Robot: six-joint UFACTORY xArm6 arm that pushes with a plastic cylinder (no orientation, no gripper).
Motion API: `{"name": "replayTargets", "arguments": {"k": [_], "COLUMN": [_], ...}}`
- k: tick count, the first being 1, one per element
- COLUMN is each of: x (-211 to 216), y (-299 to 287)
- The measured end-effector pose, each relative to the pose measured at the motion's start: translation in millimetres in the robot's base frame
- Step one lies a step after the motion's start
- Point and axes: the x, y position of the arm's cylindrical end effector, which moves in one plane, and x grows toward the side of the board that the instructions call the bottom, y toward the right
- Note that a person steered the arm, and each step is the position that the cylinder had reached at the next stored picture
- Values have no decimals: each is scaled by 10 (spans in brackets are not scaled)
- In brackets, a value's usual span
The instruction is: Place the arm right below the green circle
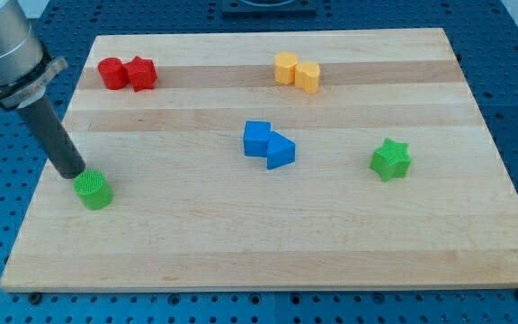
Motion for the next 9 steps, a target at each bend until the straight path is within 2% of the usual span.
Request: {"name": "replayTargets", "arguments": {"k": [2,4,5,6,7,9], "x": [43,315,287,-130,-165,811], "y": [206,1253,1251,859,251,53]}}
